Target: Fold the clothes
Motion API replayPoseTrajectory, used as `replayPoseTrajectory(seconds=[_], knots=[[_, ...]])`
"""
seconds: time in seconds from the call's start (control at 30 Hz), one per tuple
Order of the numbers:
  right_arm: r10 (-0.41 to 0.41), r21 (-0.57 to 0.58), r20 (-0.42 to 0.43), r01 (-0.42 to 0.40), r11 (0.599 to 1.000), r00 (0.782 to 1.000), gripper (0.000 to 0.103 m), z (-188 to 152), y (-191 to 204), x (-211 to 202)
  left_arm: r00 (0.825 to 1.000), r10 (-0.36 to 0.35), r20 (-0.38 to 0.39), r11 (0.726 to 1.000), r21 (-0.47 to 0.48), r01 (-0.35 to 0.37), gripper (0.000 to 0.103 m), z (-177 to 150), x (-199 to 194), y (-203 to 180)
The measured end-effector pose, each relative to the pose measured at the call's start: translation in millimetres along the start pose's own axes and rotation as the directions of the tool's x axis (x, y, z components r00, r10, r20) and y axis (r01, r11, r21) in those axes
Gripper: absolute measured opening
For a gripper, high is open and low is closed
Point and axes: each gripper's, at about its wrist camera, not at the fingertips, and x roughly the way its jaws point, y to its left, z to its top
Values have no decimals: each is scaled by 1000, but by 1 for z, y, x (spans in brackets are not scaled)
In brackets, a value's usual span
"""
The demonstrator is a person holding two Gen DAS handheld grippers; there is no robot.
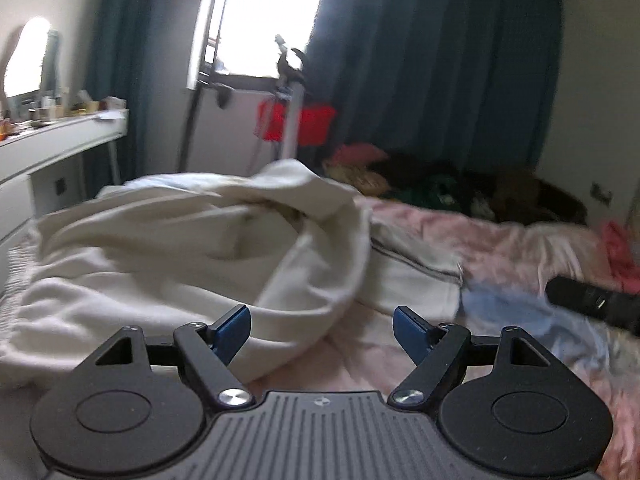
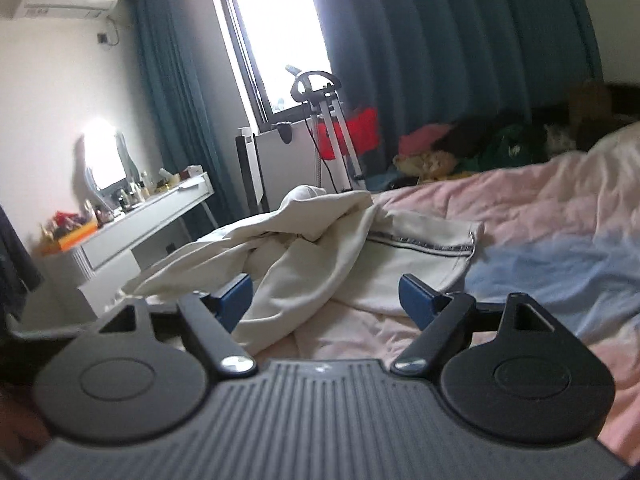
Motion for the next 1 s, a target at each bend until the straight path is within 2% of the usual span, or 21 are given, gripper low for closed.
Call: replayPoseTrajectory(seconds=[0.03, 0.07, 0.1, 0.13, 0.17, 0.2, 0.3, 0.4, 0.57, 0.7, 0.73, 0.8, 0.87, 0.93, 1.0], knots=[[-3, 6, -6, 3, 1000, 1000, 73, 0, -3, 2, 1000, -1, -23, 999, 38, 2, 79, 1, 14, -6], [-15, 2, -10, 15, 1000, 1000, 60, 0, -5, 5, 999, 5, -40, 997, 72, -2, 78, 1, 28, -9], [-26, -1, -14, 26, 1000, 1000, 43, -1, -8, 8, 998, 14, -56, 995, 103, -8, 78, 3, 45, -16], [-37, 0, -15, 37, 999, 999, 34, -2, -11, 9, 997, 22, -71, 992, 128, -12, 77, 4, 62, -21], [-48, 0, -17, 48, 999, 999, 18, -3, -15, 10, 996, 28, -84, 990, 140, -16, 77, 6, 78, -25], [-58, 1, -19, 58, 998, 998, 12, -4, -18, 12, 995, 33, -94, 988, 151, -18, 77, 9, 96, -29], [-70, 6, -5, 70, 998, 998, 6, -6, -29, 16, 994, 46, -103, 981, 192, -25, 77, 20, 147, -44], [-65, 20, 33, 64, 998, 997, 6, -8, -39, 24, 994, 62, -88, 962, 270, -36, 77, 30, 198, -64], [-120, 29, 93, 118, 993, 988, 6, -15, -49, 48, 987, 140, -73, 926, 364, -105, 76, 45, 276, -91], [-139, -2, 122, 141, 990, 983, 6, -20, -55, 58, 971, 228, -73, 903, 388, -183, 70, 53, 333, -94], [-136, -8, 120, 137, 990, 983, 6, -22, -57, 61, 965, 250, -79, 898, 390, -201, 67, 55, 345, -94], [-124, -1, 105, 125, 992, 987, 6, -24, -60, 66, 952, 290, -101, 895, 380, -232, 44, 58, 366, -88], [-112, 4, 91, 112, 994, 990, 6, -25, -63, 70, 948, 303, -100, 905, 342, -253, 14, 63, 375, -79], [-92, 7, 75, 92, 996, 993, 6, -24, -62, 72, 953, 287, -95, 921, 302, -247, 7, 69, 370, -71], [-82, 13, 61, 82, 997, 995, 6, -24, -61, 72, 964, 256, -72, 929, 295, -225, 6, 76, 351, -68]])
